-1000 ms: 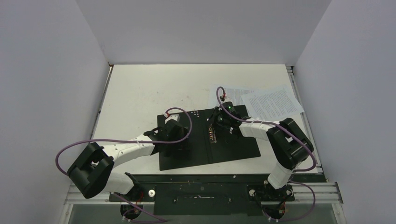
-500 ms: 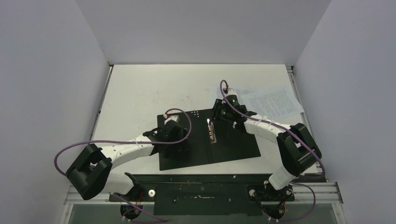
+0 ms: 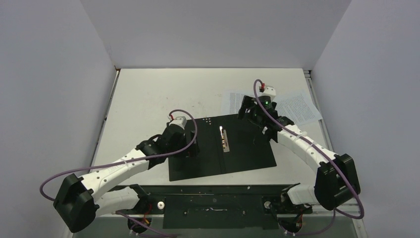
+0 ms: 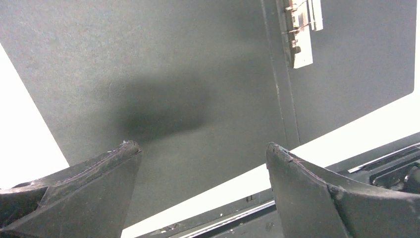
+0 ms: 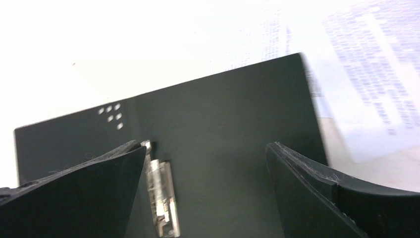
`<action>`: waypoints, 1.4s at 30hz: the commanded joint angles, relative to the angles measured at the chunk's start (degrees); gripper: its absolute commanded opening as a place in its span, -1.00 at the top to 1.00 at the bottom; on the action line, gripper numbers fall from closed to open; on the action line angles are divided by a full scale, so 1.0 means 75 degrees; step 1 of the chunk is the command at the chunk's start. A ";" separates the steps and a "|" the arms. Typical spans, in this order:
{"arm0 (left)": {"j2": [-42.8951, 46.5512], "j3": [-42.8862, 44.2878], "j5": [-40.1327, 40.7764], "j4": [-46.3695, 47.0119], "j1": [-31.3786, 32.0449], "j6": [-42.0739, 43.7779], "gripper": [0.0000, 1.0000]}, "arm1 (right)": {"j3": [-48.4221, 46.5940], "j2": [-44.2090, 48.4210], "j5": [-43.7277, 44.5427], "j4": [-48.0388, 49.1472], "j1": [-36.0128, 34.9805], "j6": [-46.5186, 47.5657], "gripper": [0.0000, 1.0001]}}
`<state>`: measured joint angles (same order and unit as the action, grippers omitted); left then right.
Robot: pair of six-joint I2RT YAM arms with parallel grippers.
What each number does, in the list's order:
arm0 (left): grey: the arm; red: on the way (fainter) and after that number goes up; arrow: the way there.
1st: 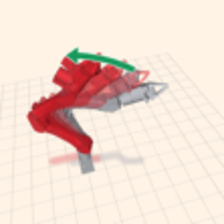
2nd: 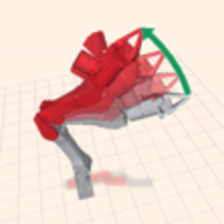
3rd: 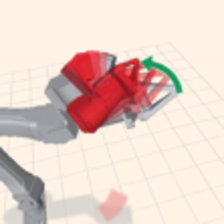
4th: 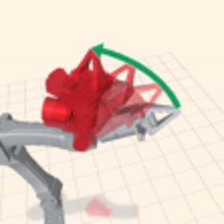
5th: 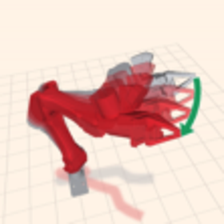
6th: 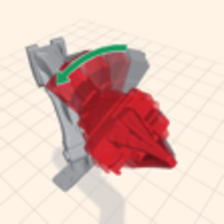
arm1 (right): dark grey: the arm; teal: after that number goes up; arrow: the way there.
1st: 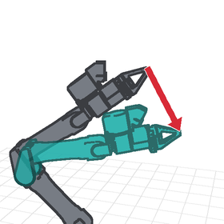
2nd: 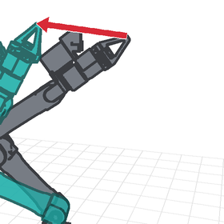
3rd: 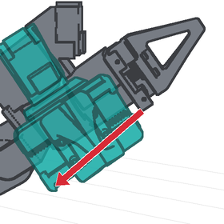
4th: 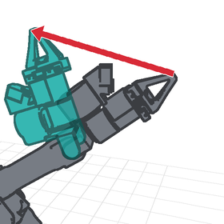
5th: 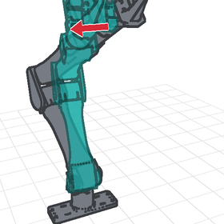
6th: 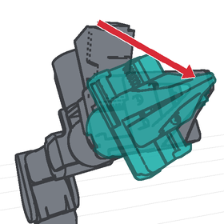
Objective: Put the files into the folder
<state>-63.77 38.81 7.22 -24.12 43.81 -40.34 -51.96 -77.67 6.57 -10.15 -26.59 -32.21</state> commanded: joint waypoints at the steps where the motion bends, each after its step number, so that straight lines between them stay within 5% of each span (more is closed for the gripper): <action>1: 0.0476 0.0473 -0.0075 -0.0219 0.0036 0.0261 -0.93 | -0.0123 0.0453 0.1039 -0.0499 0.0473 0.0286 -0.99; 4: 0.0650 0.0647 -0.0123 -0.0412 0.0041 0.0412 -0.93 | -0.0215 0.0500 0.1781 -0.0808 0.0636 0.0190 -0.80; 23: 0.2068 0.1591 -0.0680 -0.1308 0.0035 0.1784 -0.93 | -0.0310 -0.1368 0.2656 -0.0704 0.3315 -0.1592 -0.79; 42: 0.2202 0.1227 -0.0220 -0.1951 0.0052 0.2052 -0.93 | -0.1088 -0.3232 0.2046 -0.0095 0.3750 -0.1788 -0.80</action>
<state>-48.47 47.99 4.54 -39.07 43.86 -25.93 -57.60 -100.75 22.00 -13.15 1.17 -44.51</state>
